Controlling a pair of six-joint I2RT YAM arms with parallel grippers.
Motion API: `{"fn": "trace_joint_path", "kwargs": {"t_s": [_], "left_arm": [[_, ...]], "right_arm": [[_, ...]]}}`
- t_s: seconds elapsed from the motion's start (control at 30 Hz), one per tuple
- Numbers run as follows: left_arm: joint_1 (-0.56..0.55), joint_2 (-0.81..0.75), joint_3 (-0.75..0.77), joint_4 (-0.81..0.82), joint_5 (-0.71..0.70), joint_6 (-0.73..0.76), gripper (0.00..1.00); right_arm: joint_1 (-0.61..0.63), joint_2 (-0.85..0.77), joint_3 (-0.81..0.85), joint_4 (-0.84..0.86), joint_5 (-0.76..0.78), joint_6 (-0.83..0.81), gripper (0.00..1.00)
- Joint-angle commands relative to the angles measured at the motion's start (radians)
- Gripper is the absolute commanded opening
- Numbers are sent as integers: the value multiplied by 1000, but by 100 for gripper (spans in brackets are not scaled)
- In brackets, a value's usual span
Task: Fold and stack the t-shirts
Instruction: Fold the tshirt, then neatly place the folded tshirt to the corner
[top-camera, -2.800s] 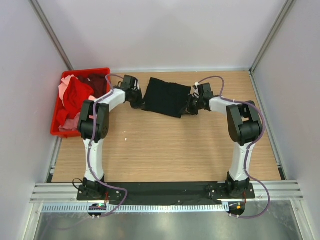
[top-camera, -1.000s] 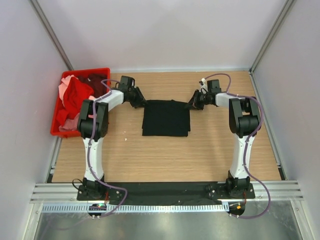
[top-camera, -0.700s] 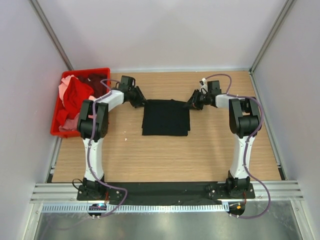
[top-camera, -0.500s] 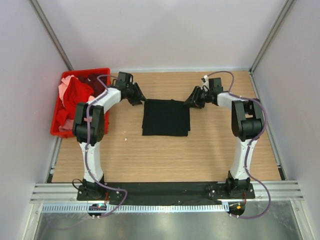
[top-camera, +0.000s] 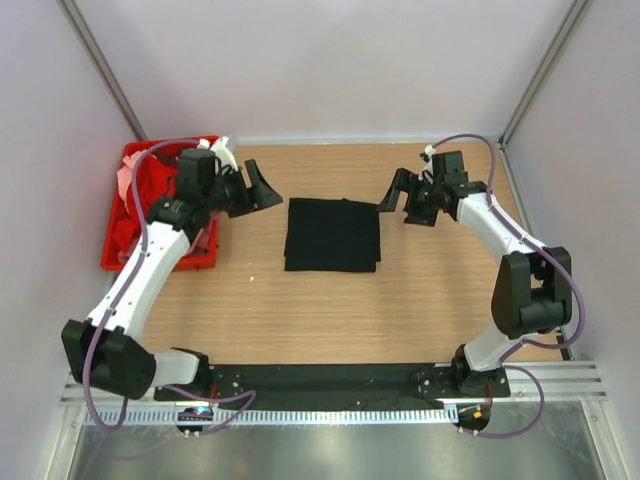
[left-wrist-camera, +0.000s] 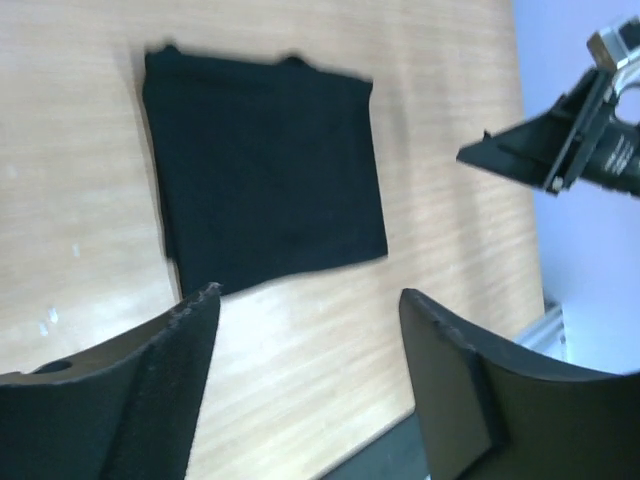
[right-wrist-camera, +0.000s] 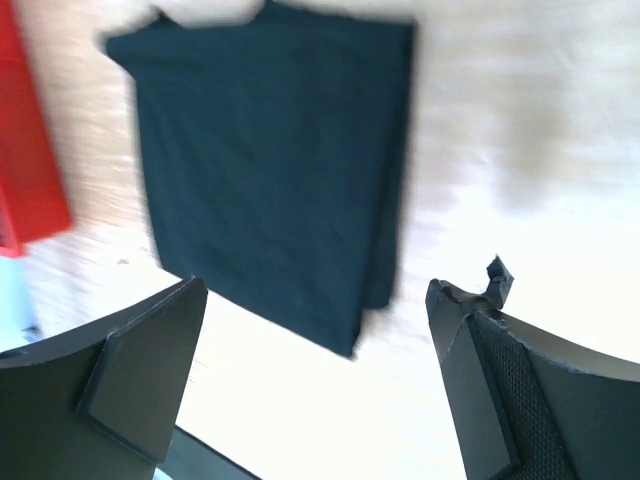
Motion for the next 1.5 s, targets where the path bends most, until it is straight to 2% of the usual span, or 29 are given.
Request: {"fn": "trace_joint_path", "kwargs": {"t_s": [0.0, 0.17, 0.2, 0.4, 0.57, 0.77, 1.0, 1.13, 1.33, 1.43, 1.47], "left_arm": [[-5, -94, -114, -73, 67, 76, 75], [-7, -225, -210, -107, 78, 122, 91], [-5, -260, -247, -104, 84, 127, 100], [-7, -372, -379, -96, 35, 167, 100], [-5, -454, -381, -107, -42, 174, 99], [-5, -472, -382, -104, -48, 171, 97], [-5, -467, -379, -96, -45, 168, 96], [-7, -472, -379, -99, -48, 168, 95], [-5, -472, -379, -96, -54, 167, 95], [-7, -471, -379, -96, -51, 167, 95], [-7, -471, -381, -95, -51, 167, 95]], "right_arm": [[10, -44, -55, -97, 113, -40, 100], [13, -37, -87, -63, 145, -54, 100], [13, -20, -87, -24, 142, -53, 100], [19, 90, -44, 124, 116, -50, 100], [48, 199, 13, 168, 126, -65, 100], [88, 299, 65, 167, 140, -105, 96], [142, 327, 42, 184, 160, -105, 92], [171, 310, -14, 185, 202, -102, 83], [180, 258, -91, 190, 220, -76, 75], [182, 232, -123, 205, 216, -73, 69], [180, 230, -125, 208, 216, -74, 63]]}}
